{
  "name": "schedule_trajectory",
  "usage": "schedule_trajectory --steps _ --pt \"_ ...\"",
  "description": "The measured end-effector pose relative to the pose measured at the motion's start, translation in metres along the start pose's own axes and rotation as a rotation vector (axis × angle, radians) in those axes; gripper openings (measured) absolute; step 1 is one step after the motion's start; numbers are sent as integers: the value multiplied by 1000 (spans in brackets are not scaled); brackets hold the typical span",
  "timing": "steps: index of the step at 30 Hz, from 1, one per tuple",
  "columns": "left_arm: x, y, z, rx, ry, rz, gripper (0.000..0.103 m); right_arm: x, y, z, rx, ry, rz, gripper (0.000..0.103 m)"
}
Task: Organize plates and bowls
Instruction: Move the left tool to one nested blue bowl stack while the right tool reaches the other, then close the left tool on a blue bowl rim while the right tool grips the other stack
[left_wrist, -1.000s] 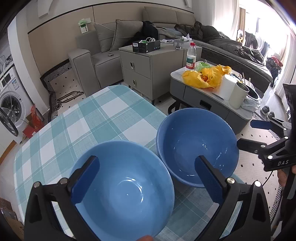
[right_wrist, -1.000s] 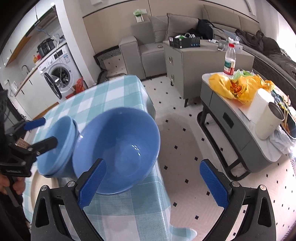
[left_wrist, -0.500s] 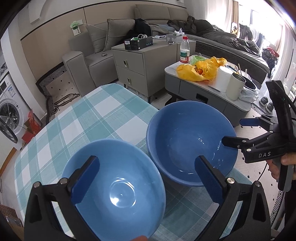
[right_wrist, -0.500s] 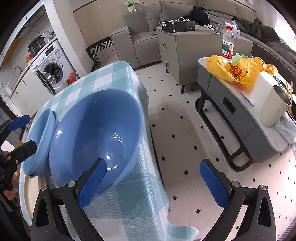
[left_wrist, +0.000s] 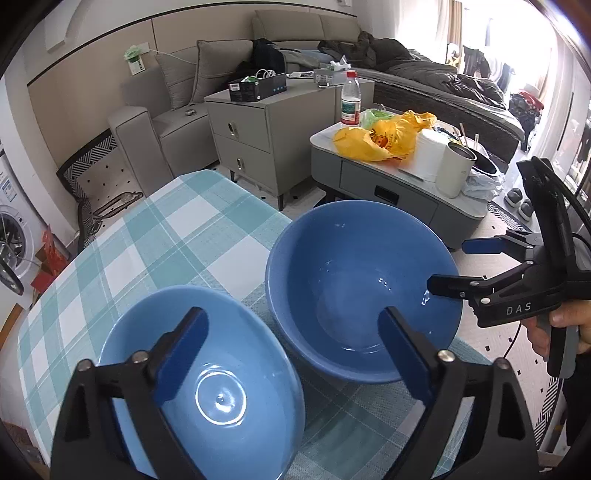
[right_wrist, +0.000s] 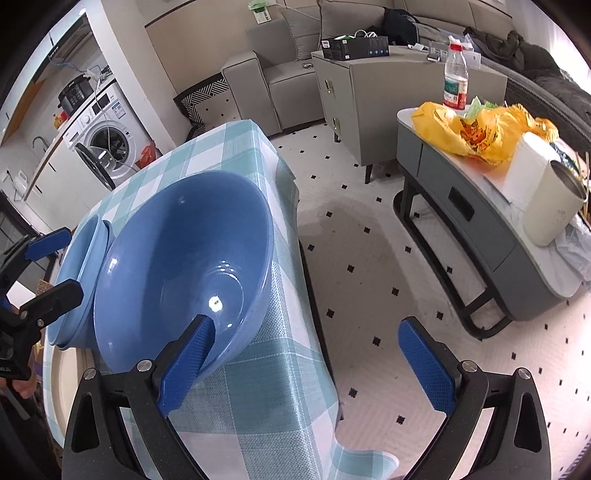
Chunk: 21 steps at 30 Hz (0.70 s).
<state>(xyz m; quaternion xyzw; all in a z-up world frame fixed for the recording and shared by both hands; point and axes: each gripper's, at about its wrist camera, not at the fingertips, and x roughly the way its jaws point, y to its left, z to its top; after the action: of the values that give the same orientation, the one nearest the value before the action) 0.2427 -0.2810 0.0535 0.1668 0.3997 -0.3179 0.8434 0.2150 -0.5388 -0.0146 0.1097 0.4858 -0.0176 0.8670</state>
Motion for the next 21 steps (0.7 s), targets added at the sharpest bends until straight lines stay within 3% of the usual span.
schedule_trajectory --steps 9,12,21 --pt "2 -4 0 12 -14 -20 85 9 -1 -6 0 20 53 73" --pt "4 -4 0 8 -10 -31 79 12 1 -7 4 30 69 64" --pt "5 -4 -3 5 -26 -41 56 15 3 -11 1 42 97 57"
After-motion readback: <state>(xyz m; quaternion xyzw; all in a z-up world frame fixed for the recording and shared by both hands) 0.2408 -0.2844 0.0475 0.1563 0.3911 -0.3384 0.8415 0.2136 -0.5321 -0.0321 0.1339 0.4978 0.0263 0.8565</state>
